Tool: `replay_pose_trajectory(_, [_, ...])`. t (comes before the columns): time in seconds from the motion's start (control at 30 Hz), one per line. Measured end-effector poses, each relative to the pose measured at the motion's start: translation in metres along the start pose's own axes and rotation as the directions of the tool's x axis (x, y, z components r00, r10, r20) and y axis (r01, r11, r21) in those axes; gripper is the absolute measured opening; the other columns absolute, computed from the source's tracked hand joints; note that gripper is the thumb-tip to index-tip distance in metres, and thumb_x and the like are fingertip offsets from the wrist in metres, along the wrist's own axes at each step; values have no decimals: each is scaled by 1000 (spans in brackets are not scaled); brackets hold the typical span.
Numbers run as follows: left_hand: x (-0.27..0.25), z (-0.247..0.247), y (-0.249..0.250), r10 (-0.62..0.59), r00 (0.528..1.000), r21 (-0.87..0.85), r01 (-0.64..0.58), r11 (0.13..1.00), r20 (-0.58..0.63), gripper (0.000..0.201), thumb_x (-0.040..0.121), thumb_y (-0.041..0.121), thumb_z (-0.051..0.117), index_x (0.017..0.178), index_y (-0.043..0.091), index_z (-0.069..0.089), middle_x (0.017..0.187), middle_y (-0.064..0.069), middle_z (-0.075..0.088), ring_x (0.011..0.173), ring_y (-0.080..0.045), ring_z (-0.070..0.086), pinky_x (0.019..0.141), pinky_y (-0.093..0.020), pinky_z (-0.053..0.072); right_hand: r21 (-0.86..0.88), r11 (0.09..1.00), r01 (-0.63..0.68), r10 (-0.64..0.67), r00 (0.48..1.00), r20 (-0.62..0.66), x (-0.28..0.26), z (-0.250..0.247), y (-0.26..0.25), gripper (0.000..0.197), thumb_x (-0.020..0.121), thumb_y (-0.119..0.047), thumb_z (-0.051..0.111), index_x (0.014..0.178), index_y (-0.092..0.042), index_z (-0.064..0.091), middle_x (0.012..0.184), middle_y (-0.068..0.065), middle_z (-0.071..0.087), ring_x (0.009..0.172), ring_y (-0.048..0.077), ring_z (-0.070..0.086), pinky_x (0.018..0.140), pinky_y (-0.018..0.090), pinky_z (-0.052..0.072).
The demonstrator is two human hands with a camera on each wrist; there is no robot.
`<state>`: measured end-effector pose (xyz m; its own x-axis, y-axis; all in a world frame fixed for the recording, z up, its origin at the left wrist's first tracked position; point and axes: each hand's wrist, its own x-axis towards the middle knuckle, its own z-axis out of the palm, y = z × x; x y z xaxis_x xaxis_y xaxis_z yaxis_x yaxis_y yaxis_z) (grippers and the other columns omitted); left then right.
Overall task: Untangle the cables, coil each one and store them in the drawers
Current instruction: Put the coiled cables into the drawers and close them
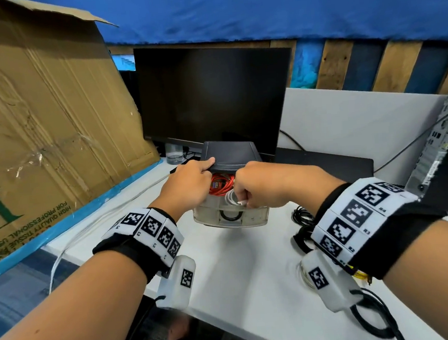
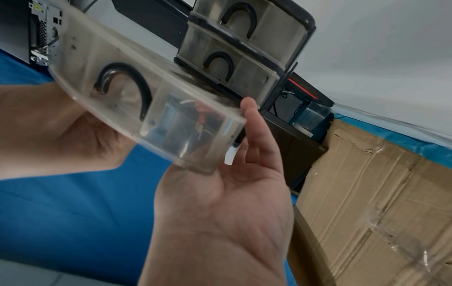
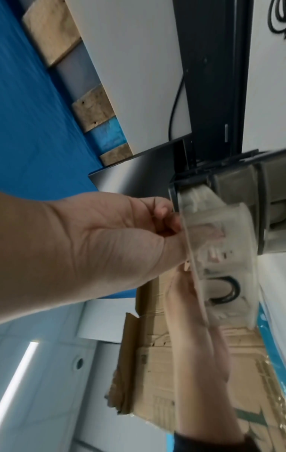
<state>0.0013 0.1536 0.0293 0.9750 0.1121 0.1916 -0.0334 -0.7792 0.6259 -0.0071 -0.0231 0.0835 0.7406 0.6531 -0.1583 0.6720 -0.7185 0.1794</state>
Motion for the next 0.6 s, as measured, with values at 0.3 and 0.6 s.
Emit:
replay_pose_trajectory(0.3, [-2,-8,8,47,999,115,-45,992,-19,47,107,26,33,149,34,52,154,-5,51,134,-29,50,108,-49,46,221,974,47,-30,997,-76,-23,-11,3,11,89,-33,73,98,-29,69,92,-16,54,90,10,53,73,30,48])
replay_pose_trajectory(0.6, [1,-8,9,46,995,83,-39,996,-89,48,108,40,34,119,15,73,110,-9,71,99,-28,61,93,-47,53,229,970,-84,136,966,-221,-13,7,20,69,75,-57,81,129,-40,42,126,-9,39,117,19,35,100,42,37])
